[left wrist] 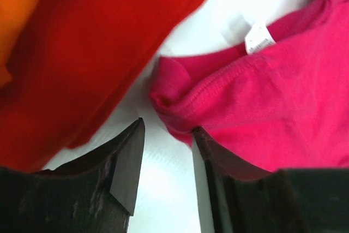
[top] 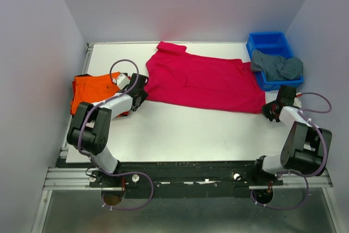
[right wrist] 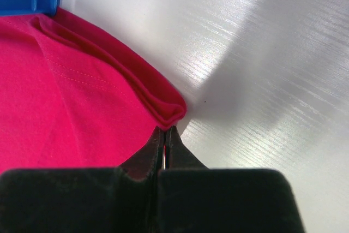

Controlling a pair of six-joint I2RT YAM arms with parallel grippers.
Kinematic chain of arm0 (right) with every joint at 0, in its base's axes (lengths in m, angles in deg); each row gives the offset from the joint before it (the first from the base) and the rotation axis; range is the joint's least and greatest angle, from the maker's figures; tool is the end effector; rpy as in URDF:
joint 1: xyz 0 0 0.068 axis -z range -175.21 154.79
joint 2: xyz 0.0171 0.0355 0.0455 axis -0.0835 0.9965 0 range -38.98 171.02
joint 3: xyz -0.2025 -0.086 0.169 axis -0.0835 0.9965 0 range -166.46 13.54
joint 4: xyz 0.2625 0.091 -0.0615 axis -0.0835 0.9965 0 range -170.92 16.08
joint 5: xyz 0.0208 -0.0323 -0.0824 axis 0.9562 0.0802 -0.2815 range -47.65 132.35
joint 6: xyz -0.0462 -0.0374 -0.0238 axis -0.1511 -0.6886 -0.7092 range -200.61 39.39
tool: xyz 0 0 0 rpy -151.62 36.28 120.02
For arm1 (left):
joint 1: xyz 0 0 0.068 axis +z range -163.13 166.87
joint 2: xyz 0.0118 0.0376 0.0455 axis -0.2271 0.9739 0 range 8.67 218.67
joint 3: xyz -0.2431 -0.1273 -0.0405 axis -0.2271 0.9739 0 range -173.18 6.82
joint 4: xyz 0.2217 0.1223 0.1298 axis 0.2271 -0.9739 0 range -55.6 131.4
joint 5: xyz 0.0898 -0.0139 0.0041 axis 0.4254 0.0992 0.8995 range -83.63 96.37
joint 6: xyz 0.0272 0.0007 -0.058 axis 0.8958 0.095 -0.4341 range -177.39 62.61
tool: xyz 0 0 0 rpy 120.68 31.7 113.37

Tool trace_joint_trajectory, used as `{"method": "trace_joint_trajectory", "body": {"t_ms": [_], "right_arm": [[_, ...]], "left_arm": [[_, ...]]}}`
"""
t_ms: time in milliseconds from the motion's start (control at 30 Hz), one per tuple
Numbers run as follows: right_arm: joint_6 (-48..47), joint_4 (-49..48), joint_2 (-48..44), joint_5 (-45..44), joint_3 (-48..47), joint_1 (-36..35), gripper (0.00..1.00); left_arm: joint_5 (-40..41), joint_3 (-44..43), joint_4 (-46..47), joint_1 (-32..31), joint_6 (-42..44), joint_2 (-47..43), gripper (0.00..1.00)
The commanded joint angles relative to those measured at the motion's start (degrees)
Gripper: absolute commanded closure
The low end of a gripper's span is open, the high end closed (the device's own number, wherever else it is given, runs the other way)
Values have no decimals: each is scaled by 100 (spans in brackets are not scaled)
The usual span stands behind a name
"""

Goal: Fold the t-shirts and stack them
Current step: Fold the flattened tshirt in 1/3 of the way

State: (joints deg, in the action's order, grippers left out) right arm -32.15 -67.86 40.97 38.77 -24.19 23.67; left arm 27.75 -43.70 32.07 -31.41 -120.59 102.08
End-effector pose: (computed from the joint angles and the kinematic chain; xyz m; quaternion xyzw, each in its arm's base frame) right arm 0.2671 -0.0946 0.1400 0.5366 0.7888 0.0474 0.2960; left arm 0.3361 -0.0920 0.1473 -0.4106 0.8363 -0.0747 0.3556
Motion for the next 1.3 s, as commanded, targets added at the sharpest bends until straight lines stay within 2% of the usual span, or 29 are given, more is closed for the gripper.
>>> {"method": "trace_joint_trajectory", "body": {"t_ms": [0,33,100,133,233,367,400,433,467,533,733,900,1033,1133,1200,1233,1267], "right_arm": [[-48,-102,39,-100,65,55,99],[-48,-102,22,-108,73,55,99],[-57,-93,4,-117,73,55,99],[-57,-84,-5,-117,73,55,99],[-74,-41,-57,-152,73,81,99],[-66,38,-145,-214,73,108,99],[-57,74,-154,-223,47,108,99],[-65,91,-172,-223,47,116,99],[-83,109,-242,-205,73,117,99],[-83,100,-286,-223,100,117,99],[-83,65,-216,-135,73,117,99],[-92,48,-163,-109,65,117,99],[-101,30,-154,-56,65,117,99],[-109,4,-154,-21,82,117,99],[-101,-14,-154,-3,91,117,99],[-92,-14,-154,6,100,117,99],[-83,-14,-154,6,100,117,99]], "left_arm": [[-152,-160,158,298,18,336,55],[-196,-151,289,360,62,362,63],[-231,-107,614,431,255,345,86],[-179,-116,694,457,308,345,93],[251,-186,441,519,326,223,97],[296,-28,422,528,353,-67,98],[252,42,422,528,343,-138,96],[156,86,440,528,361,-208,90],[-71,200,431,484,378,-357,65],[-222,332,492,422,387,-489,52],[-627,491,668,334,247,-499,50],[-627,368,783,168,194,-192,53],[-557,105,730,123,211,151,44],[-495,-80,642,132,177,432,42],[-486,-89,721,167,54,555,43],[-504,-81,791,185,-8,582,47],[-487,-54,879,185,-43,600,55]]}}
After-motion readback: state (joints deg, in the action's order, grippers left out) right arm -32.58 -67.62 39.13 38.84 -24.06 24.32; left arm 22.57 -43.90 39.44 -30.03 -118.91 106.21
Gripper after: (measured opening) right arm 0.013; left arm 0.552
